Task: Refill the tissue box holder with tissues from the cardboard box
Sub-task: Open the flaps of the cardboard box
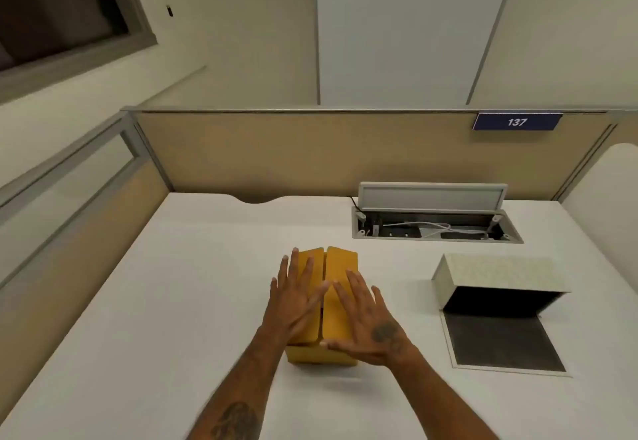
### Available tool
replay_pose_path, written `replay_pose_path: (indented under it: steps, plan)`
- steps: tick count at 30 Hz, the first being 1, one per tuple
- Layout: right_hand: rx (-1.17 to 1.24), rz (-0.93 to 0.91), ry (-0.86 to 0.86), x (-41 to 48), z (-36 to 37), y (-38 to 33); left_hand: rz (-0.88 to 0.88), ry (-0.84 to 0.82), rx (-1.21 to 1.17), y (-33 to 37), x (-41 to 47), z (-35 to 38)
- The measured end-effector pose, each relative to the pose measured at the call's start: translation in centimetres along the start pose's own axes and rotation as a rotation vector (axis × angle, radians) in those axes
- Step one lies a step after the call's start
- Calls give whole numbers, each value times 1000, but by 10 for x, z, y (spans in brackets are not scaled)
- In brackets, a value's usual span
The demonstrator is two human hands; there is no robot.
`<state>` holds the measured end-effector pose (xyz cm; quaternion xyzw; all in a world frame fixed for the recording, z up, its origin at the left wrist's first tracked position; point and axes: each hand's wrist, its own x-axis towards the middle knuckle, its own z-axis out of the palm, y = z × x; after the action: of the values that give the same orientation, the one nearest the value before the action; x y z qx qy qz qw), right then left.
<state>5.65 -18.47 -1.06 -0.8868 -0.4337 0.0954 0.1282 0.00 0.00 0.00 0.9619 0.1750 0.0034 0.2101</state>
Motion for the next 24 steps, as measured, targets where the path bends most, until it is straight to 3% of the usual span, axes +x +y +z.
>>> replay_pose_path:
  steps: [3, 18, 24]
  plan:
    - [58, -13, -60, 0, 16, -6, 2, -42, -33, 1, -1, 10]
    - [123, 40, 16, 0, 29, -14, -25, -79, -147, -9, -4, 20]
    - [139, 24, 193, -20, 6, 1, 20, 22, -226, -39, -8, -23]
